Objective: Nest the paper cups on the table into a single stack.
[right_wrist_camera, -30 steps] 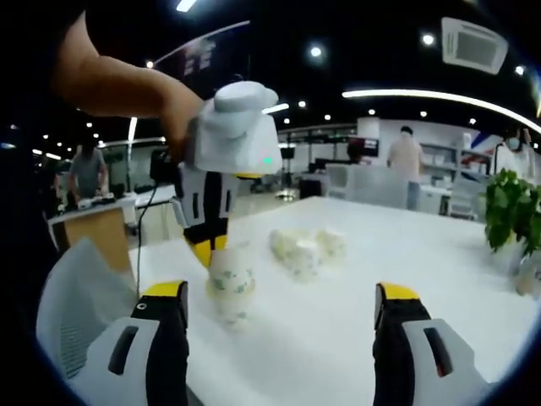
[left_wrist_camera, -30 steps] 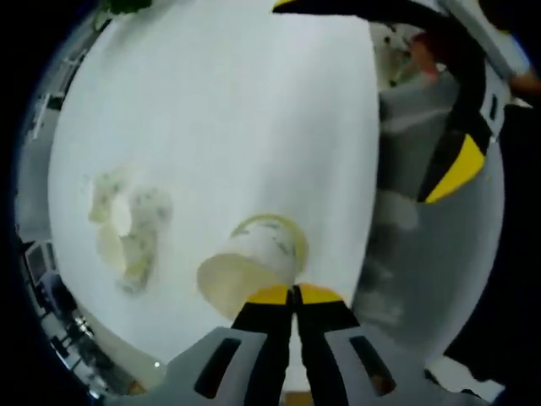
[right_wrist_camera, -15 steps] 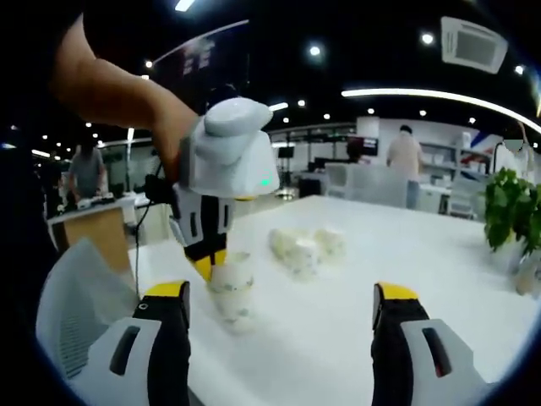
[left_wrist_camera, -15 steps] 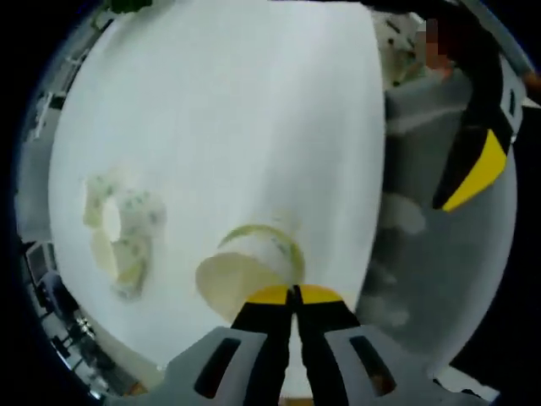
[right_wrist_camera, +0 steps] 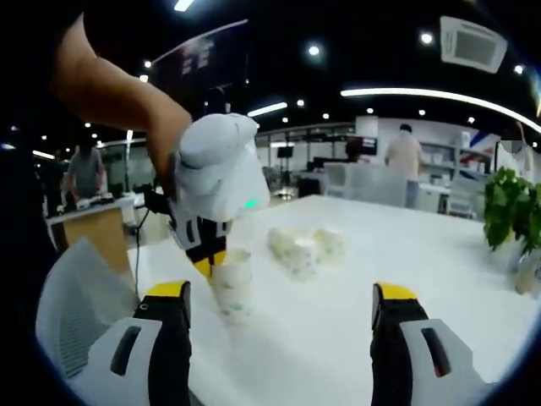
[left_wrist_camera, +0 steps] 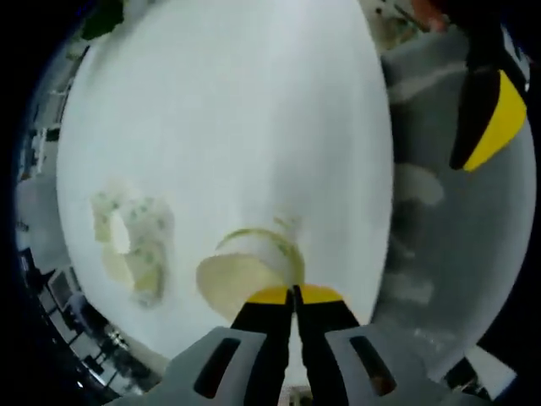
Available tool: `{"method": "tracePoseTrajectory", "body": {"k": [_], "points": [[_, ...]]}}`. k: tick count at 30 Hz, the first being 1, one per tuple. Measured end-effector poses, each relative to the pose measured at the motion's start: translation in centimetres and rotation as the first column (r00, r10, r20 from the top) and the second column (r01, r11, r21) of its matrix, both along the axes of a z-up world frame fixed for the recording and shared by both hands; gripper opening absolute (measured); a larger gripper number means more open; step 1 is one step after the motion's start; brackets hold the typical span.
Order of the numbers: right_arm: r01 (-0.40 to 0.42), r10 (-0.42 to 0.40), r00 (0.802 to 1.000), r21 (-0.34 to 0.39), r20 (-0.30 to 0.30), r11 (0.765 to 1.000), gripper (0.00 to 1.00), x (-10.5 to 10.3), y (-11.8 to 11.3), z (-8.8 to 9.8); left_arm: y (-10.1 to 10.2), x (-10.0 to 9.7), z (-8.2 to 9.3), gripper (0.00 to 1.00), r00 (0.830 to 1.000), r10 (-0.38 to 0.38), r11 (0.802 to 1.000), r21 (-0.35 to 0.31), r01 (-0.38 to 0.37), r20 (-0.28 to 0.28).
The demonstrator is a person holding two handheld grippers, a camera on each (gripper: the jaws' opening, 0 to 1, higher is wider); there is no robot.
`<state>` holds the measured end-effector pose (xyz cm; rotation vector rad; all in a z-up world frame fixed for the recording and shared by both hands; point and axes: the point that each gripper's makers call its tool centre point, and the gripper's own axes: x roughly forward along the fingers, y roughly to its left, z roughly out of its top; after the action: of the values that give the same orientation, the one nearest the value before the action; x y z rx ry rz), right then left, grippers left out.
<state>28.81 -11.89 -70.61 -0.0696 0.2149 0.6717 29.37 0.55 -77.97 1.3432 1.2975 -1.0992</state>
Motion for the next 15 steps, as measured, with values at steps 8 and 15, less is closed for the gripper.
{"method": "tracePoseTrajectory", "body": {"k": [8,15], "points": [[0.002,-0.002,1.0,0.0,-0.001,1.0,0.86,0.01,-0.05,-0.02,-0.59,-0.88,-0.7,0.01,1.0,-0.017,1.0,-0.011,0.017,-0.005],[0.001,-0.001,1.0,0.0,0.001,1.0,0.86,0.02,-0.03,0.01,-0.51,-0.16,-0.56,0.1,1.0,-0.001,1.0,-0.03,0.002,0.024]]}}
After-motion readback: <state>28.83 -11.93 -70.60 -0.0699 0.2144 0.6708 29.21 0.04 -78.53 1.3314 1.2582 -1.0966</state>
